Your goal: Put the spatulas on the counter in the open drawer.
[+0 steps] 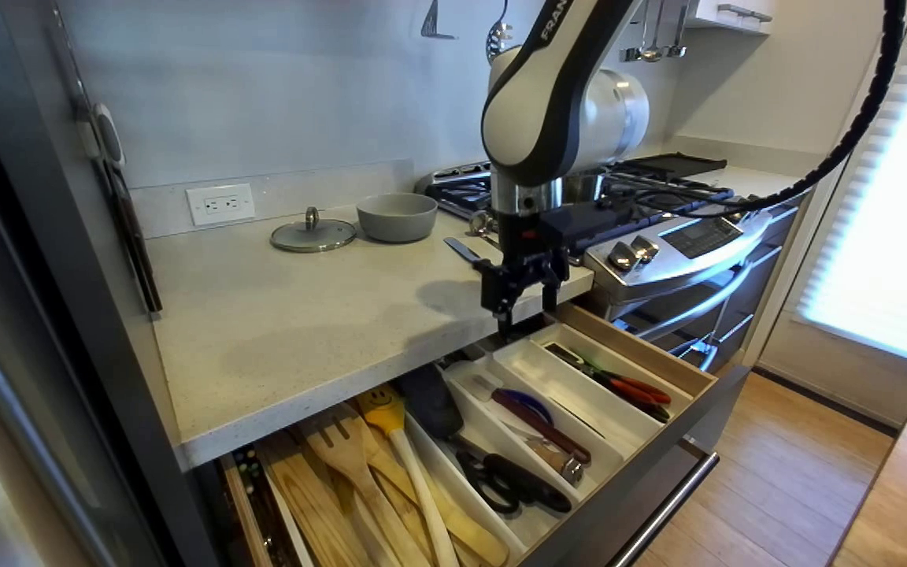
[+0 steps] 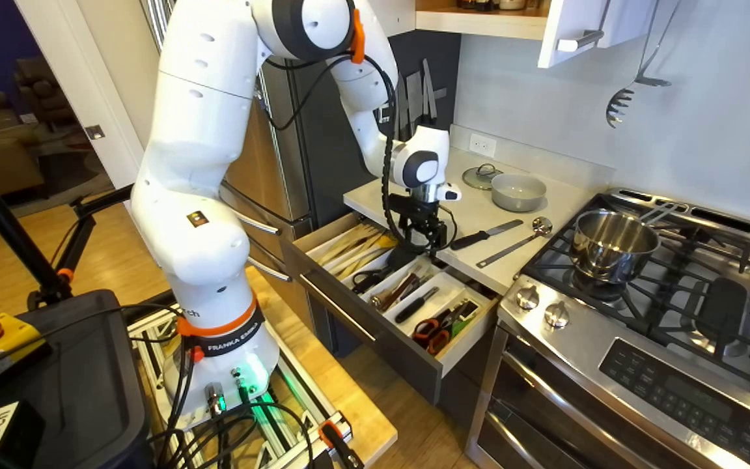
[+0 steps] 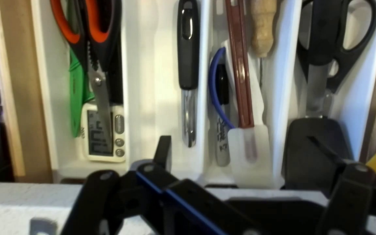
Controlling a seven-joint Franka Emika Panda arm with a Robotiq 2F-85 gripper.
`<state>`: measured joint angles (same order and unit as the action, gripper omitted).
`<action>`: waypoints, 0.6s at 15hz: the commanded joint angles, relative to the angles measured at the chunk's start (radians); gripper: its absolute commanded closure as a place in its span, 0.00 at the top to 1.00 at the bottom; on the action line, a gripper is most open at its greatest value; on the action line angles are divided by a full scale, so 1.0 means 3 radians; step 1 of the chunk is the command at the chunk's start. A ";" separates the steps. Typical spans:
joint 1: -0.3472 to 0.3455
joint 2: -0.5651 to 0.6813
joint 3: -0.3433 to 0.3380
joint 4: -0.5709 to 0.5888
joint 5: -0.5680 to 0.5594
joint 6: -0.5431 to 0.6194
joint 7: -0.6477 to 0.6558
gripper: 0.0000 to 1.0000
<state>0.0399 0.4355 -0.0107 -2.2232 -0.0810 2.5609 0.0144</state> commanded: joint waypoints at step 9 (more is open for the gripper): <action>-0.0010 -0.0085 -0.0253 0.0341 0.0048 0.0338 0.0745 1.00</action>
<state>0.0307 0.3606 -0.0711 -2.1729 -0.0701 2.6362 0.1993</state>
